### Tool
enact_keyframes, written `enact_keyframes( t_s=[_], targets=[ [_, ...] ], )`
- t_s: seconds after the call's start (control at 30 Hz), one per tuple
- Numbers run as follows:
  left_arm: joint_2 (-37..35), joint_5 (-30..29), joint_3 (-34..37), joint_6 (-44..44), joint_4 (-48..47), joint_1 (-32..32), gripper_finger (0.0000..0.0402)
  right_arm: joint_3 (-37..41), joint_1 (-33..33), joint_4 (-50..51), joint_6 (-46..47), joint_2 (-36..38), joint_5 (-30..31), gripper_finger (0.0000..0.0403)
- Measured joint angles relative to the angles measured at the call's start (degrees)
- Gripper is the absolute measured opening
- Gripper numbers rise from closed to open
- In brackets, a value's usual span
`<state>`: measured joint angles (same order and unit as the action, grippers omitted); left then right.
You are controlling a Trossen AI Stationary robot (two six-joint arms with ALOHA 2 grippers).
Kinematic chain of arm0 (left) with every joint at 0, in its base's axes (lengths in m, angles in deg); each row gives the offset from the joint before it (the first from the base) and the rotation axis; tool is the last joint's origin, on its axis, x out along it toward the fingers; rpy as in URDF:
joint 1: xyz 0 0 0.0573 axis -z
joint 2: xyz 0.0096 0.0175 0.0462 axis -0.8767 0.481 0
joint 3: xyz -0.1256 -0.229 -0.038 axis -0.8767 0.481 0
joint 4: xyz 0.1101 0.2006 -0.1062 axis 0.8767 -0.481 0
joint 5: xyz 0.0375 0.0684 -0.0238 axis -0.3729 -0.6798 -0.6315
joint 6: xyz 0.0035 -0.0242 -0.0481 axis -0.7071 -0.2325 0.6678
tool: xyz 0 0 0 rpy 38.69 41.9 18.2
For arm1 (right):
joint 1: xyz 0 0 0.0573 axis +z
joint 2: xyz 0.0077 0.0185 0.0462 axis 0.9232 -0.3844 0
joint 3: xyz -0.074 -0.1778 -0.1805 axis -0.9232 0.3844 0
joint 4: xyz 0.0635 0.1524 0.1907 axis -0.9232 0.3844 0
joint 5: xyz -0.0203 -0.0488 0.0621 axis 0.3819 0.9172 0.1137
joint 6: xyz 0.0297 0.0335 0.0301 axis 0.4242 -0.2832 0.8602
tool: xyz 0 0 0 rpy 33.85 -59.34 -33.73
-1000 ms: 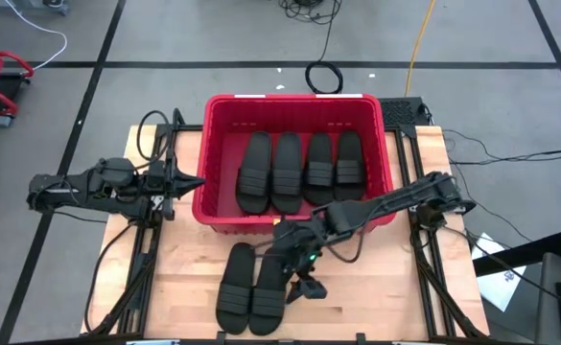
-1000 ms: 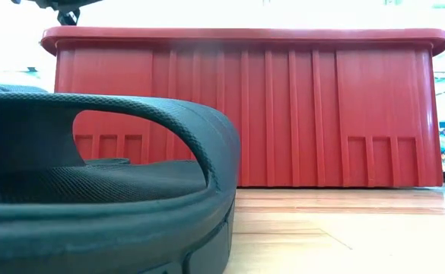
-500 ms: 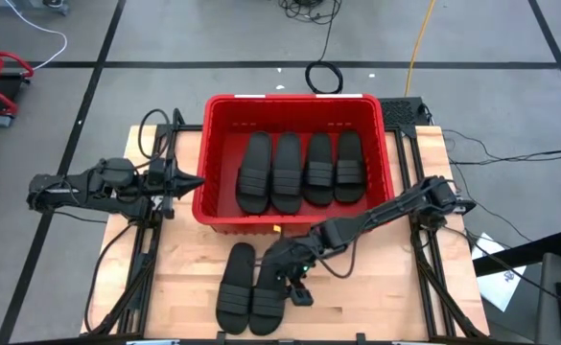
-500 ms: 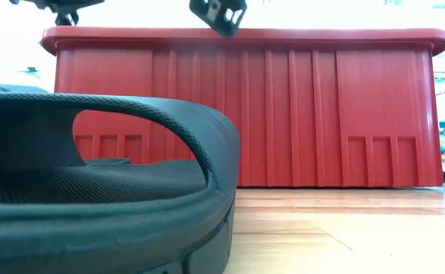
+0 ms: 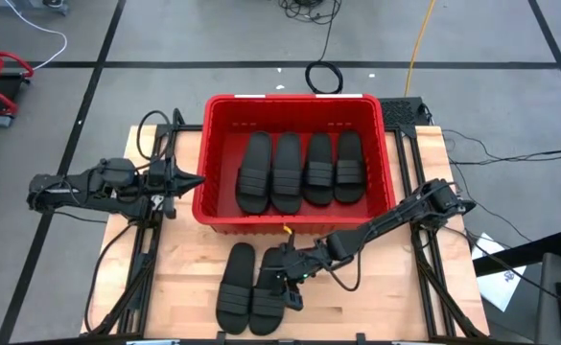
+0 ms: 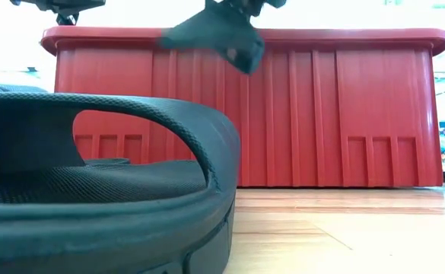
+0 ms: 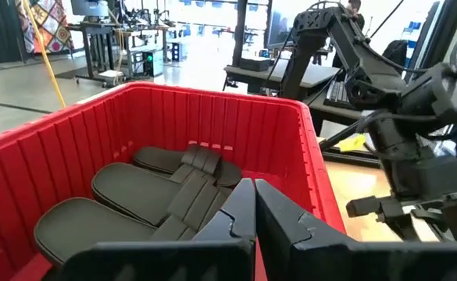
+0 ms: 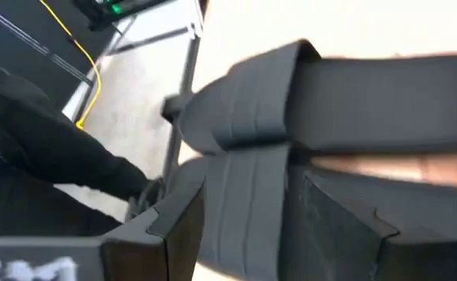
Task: Pick and place slides into bin
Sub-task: Put the right black slipper into the bin
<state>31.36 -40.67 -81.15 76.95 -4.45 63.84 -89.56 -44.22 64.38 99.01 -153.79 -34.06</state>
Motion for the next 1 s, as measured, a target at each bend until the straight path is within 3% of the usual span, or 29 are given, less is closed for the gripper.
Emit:
enact_keyframes(
  t_s=[0.4, 0.7, 0.9, 1.0],
  targets=[
    [0.00, -0.44, -0.02, -1.68, 0.15, 0.00, 0.0008, 1.04, -0.73, 1.35, -0.93, 1.78, 4.02, 0.0203],
    [-0.29, -0.46, -0.07, -2.00, 0.22, -0.04, 0.0015, 0.76, -0.85, 5.96, -5.91, 9.20, 3.98, 0.0187],
    [-0.26, -0.46, -0.07, -2.08, 0.22, -0.04, 0.0007, 1.84, 0.30, 8.01, -5.12, 6.17, 4.33, 0.0167],
    [-0.26, -0.46, -0.07, -1.88, 0.17, -0.04, 0.0002, 1.94, 1.36, 7.70, -2.30, 4.31, 9.66, 0.0165]
  ],
)
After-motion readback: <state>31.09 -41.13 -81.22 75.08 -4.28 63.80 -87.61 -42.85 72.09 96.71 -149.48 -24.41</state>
